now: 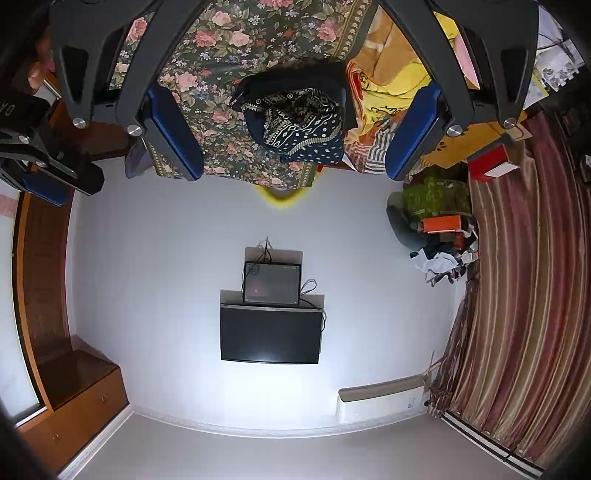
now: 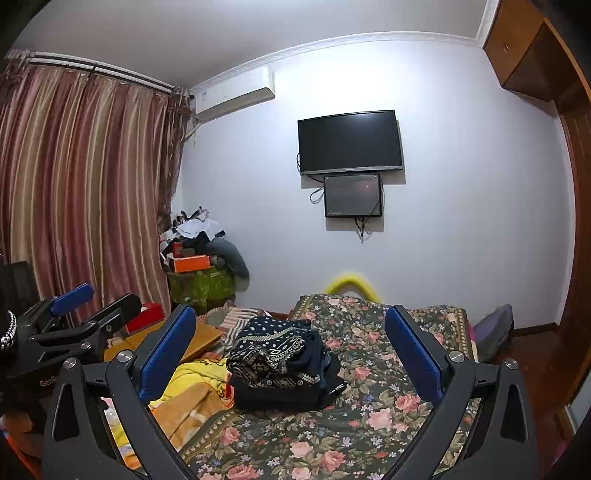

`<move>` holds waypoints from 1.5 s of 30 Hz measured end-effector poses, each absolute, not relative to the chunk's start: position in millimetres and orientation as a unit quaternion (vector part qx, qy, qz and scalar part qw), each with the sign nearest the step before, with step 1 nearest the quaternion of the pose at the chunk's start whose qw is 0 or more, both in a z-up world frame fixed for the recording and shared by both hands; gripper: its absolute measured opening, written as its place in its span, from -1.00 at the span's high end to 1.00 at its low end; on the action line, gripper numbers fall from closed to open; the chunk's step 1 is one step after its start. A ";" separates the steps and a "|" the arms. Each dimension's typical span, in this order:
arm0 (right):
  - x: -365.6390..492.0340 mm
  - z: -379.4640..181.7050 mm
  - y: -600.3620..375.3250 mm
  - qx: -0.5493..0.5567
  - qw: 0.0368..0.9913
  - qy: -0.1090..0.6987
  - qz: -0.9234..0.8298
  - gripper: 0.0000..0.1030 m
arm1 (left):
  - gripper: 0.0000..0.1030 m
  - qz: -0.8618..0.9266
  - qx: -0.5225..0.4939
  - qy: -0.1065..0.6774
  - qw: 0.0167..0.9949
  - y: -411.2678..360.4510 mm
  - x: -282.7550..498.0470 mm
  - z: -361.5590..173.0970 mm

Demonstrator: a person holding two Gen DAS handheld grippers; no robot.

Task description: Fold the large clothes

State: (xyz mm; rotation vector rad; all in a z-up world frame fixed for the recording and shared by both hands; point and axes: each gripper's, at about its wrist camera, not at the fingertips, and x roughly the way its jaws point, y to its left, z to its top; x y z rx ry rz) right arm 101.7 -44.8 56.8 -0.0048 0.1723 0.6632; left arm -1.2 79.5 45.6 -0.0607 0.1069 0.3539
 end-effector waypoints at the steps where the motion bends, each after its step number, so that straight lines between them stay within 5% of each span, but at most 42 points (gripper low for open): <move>1: 101.9 57.0 -45.3 -0.002 0.942 0.085 0.325 -0.97 | -0.92 0.176 -0.030 0.054 0.982 79.6 -1.0 45.3; 45: 106.3 57.0 -45.3 0.005 0.940 0.100 0.326 -0.97 | -0.98 0.155 -0.039 0.067 0.985 76.7 5.0 37.7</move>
